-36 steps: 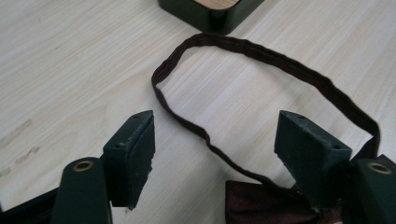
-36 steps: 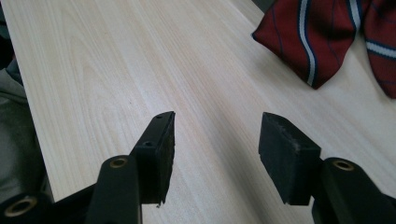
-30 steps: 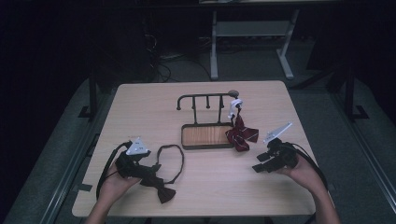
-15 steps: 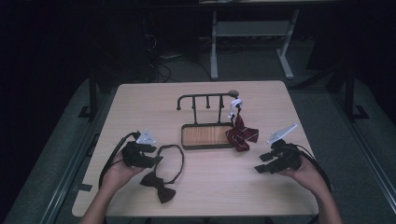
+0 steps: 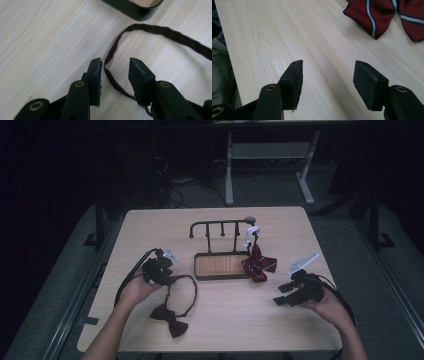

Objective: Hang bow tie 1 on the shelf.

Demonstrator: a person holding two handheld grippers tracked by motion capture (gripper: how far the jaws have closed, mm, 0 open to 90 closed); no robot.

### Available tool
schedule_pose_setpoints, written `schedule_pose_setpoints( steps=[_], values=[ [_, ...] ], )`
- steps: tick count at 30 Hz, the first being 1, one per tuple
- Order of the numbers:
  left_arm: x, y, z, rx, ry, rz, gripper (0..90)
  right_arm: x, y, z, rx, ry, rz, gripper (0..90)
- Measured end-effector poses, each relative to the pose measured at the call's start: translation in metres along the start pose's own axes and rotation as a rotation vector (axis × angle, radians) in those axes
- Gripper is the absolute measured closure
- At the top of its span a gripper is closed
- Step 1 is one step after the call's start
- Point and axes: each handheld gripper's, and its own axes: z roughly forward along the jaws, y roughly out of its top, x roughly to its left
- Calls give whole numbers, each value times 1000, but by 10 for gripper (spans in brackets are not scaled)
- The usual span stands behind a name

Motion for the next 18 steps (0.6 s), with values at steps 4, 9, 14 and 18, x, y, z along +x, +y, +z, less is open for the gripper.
schedule_pose_setpoints(
  steps=[4,9,14,18],
  values=[
    [7,2,8,29,-11,-26,639,1,0,-2,-4,-3,-4,408],
    [12,0,18,65,-21,-64,649,1,0,-2,-4,-4,-5,408],
    [16,-1,22,85,-43,-64,716,2,1,-2,-8,-6,-7,408],
    [17,-1,24,90,-59,-73,781,3,2,-4,-17,-10,-10,410]
  ],
)
